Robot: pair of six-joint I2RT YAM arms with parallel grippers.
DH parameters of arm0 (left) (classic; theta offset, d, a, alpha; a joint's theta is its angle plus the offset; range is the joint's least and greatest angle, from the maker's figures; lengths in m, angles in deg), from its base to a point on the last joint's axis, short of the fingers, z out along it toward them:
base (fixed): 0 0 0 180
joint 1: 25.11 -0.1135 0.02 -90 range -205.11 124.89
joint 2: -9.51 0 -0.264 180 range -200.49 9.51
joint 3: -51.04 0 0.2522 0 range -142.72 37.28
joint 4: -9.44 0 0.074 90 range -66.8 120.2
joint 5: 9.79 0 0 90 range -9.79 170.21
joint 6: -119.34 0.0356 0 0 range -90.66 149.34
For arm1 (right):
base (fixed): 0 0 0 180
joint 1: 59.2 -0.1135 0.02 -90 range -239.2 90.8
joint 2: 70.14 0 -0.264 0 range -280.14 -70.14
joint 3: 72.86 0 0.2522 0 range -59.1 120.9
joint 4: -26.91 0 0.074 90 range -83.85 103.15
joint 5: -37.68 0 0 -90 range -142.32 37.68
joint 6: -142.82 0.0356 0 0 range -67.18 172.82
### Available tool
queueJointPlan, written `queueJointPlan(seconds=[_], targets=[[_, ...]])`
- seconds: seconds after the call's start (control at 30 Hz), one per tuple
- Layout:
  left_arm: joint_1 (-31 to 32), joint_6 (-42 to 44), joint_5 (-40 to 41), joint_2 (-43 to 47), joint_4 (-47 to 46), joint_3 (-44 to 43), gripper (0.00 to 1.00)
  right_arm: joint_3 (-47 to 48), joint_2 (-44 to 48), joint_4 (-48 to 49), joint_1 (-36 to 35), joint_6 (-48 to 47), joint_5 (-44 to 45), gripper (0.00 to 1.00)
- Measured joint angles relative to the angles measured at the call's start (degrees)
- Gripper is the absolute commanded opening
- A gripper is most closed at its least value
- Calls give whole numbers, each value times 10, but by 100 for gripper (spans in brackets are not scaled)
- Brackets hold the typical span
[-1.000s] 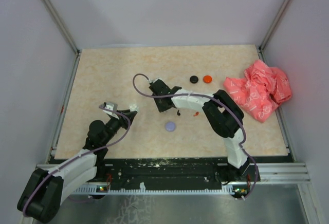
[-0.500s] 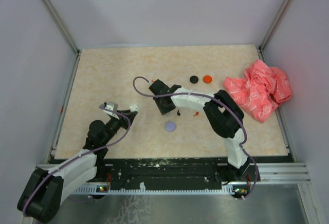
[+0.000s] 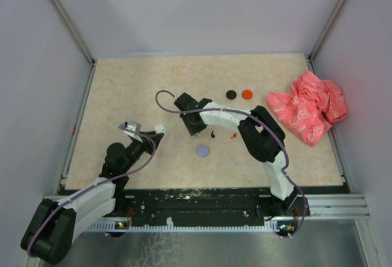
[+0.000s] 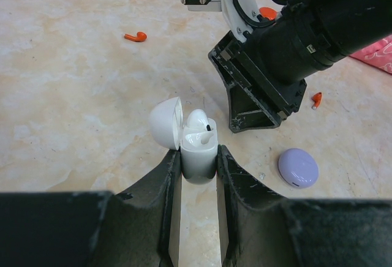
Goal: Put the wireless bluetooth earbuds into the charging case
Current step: Pick up the earbud from the center of the board.
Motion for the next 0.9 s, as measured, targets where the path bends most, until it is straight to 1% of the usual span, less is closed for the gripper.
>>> queueJointPlan(seconds=[0.1, 0.37, 0.57, 0.73, 0.9], targets=[[0, 0, -1, 0, 0, 0, 0, 9, -6, -5, 0, 0, 0, 29], [0, 2, -4, 0, -1, 0, 0, 20, -13, -14, -3, -3, 7, 17], [0, 4, -10, 1, -17, 0, 0, 15, -9, -8, -3, -4, 11, 15], [0, 9, -26, 2, -40, 0, 0, -29, 34, 4, -4, -5, 18, 14], [0, 22, -46, 5, -78, 0, 0, -80, 123, 43, -11, -9, 25, 13]])
